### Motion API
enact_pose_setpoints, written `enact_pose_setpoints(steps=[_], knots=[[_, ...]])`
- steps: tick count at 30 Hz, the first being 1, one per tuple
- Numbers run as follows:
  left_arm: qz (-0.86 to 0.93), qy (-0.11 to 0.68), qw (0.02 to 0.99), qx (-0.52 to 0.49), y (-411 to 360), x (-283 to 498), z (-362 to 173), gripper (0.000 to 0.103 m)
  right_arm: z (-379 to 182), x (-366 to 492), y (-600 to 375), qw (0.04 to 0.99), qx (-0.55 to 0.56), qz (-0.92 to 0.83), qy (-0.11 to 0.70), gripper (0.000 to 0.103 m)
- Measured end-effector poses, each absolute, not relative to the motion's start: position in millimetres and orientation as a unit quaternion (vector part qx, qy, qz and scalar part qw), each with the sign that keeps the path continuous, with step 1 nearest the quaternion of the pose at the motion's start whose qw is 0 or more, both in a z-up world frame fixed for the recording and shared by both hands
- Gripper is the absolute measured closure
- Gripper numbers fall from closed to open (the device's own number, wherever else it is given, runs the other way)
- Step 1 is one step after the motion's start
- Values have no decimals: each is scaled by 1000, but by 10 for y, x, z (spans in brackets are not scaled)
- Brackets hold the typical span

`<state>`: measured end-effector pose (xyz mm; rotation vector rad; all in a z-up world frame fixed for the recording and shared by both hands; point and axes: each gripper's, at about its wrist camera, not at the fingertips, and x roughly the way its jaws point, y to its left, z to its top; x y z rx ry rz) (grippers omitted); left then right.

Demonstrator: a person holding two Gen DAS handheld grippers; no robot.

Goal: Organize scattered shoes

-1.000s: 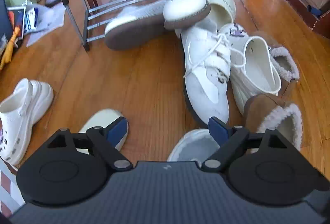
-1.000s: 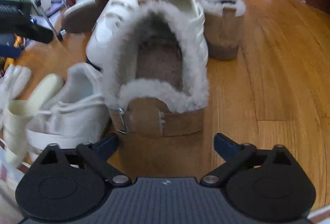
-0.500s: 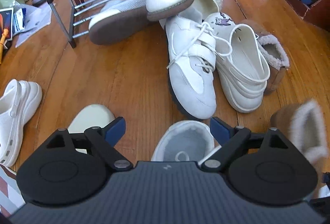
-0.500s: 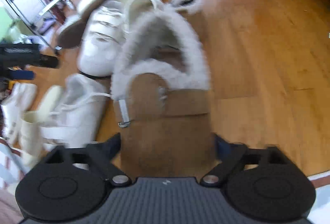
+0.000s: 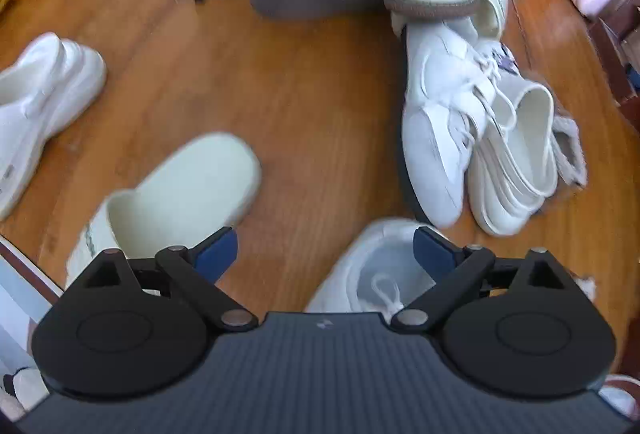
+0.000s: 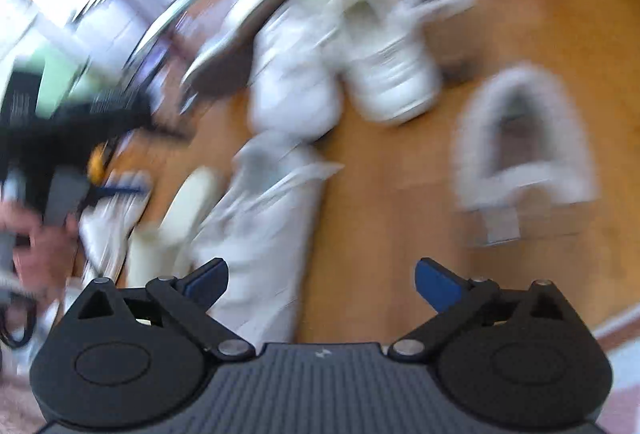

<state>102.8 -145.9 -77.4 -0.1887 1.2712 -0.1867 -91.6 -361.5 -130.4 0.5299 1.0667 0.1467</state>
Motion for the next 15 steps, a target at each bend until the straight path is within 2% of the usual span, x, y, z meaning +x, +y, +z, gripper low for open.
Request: enact_pose_setpoints(steps=[5,6,7,9,13,14,15], knots=[[-49,559,823,-86,-1192,951,-662,6,-1720,-385,-2973,829,163,78,530,0],[-40,555,826,-83,-1159,948,-660,6,-1759,-341,-2963,830,167,86,525,3],[-37,556,825,-90,-1121,956,-675,6,-1790,-295,-2985,835,184,109,507,25],[-41,561,819,-116,-1061,993,-723,6,-1735,-283,-2993,837,179,117,504,35],[-58,564,811,-145,-1069,1096,-807,6,-1573,-359,-3015,833,164,121,514,33],[-64,565,809,-150,-1086,1128,-828,6,-1515,-402,-3080,832,186,118,509,27],[-70,566,807,-156,-1102,1161,-849,6,-1435,-492,-3125,832,202,115,503,11]])
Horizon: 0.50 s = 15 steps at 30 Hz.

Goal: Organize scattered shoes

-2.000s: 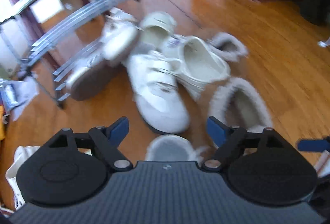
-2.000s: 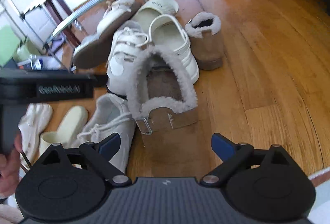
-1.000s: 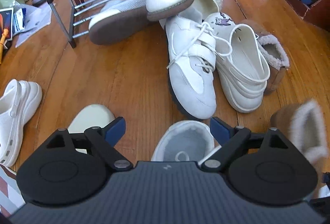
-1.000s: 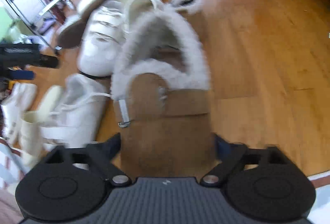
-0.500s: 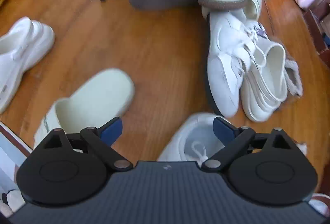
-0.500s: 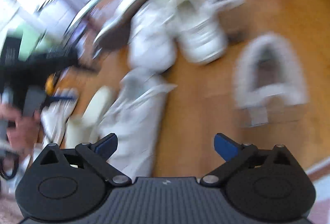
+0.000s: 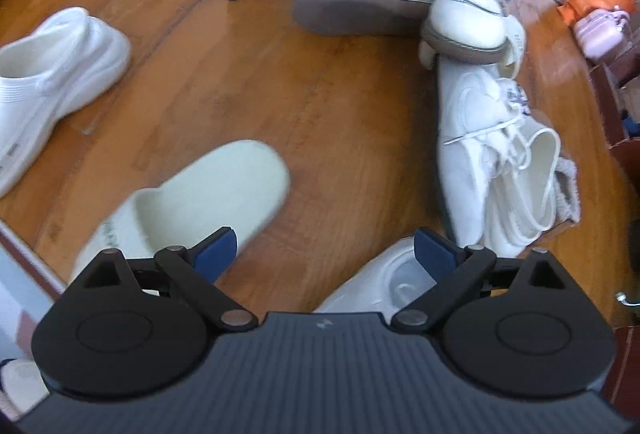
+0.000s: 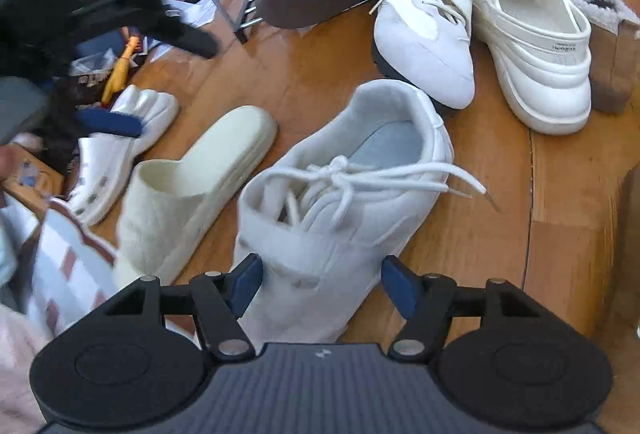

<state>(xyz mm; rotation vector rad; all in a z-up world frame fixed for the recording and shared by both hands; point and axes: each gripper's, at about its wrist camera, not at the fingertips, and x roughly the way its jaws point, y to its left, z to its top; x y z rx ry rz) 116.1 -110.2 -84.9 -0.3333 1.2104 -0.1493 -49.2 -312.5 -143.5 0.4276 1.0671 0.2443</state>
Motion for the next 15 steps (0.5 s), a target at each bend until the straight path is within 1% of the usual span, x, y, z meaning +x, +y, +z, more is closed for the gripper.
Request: enact_pose_setpoints(steps=[1,2,5,7,8,10,12,14,15], knots=[[-78,566,804,-167,-1142,1240,-874,6,-1373,-578,-3240,833,238,110,487,6],[-90,567,799,-180,-1204,1368,-897,6,-1333,-636,-3338,834,264,105,473,5],[-113,543,808,-198,-1465,1695,-862,6,-1269,-717,-3535,834,289,83,462,6],[-122,528,819,-186,-1662,1881,-850,6,-1217,-698,-3634,840,291,67,452,6],[-131,523,825,-168,-1792,1975,-861,6,-1146,-737,-3689,844,299,46,442,8],[-140,515,836,-127,-2093,2215,-928,6,-1029,-808,-3752,849,316,34,423,8],[-128,517,835,-139,-2167,2350,-1006,6,-894,-878,-3793,853,327,26,405,8],[-134,535,811,-197,-2187,2571,-1177,5,-811,-879,-3783,856,325,27,401,8],[-135,540,805,-206,-2182,2615,-1224,5,-786,-866,-3768,857,322,31,402,8]])
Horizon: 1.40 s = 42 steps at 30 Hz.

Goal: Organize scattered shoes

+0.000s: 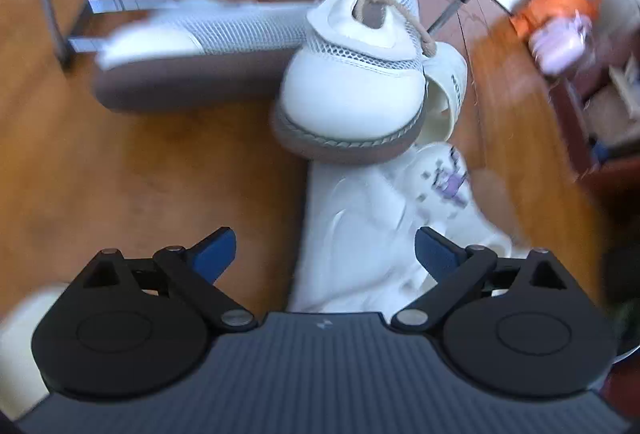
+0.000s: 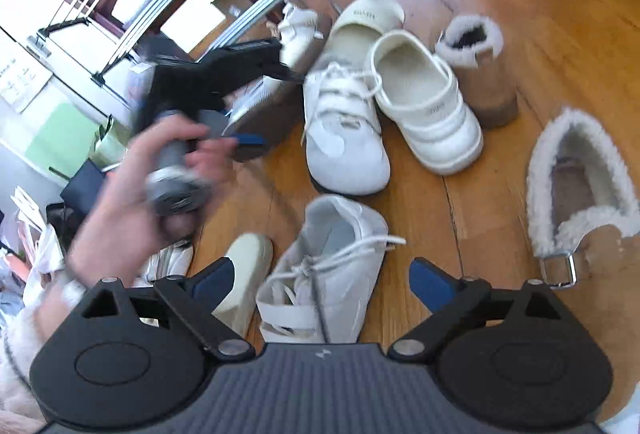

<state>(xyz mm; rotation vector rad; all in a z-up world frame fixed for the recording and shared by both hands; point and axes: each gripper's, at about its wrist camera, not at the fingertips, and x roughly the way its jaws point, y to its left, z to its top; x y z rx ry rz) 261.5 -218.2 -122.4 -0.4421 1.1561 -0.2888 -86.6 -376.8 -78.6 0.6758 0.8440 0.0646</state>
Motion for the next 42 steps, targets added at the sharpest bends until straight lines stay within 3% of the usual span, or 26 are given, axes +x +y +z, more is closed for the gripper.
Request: enact_pose_setpoints(steps=[6,7,8,15,25,28,32,37,42], knots=[[-126,554,782,-256,-2242,2806,-1627,0,-717,-869,-3723,849,374,37,372,8],[-131,559,770,-278,-2230,2817,-1725,8,-680,-867,-3681,853,367,46,369,7],[-139,560,762,-294,-2224,2814,-1776,24,-670,-861,-3671,856,360,43,368,7],[-158,552,766,-289,-2262,2712,-1670,27,-827,-851,-3814,833,392,16,390,7],[-217,587,692,-361,-2102,2344,-1369,27,-981,-778,-3918,826,394,-2,402,7],[-248,586,687,-352,-2037,2061,-1170,26,-1024,-792,-3971,825,397,-7,402,7],[-236,625,677,-309,-2091,1746,-1122,12,-1039,-906,-4067,828,394,-13,399,7],[-215,627,716,-220,-2154,1569,-1076,10,-1102,-1138,-3940,844,327,-25,424,7],[-202,567,784,-150,-1883,1310,-605,4,-1361,-1097,-3876,828,358,22,431,7]])
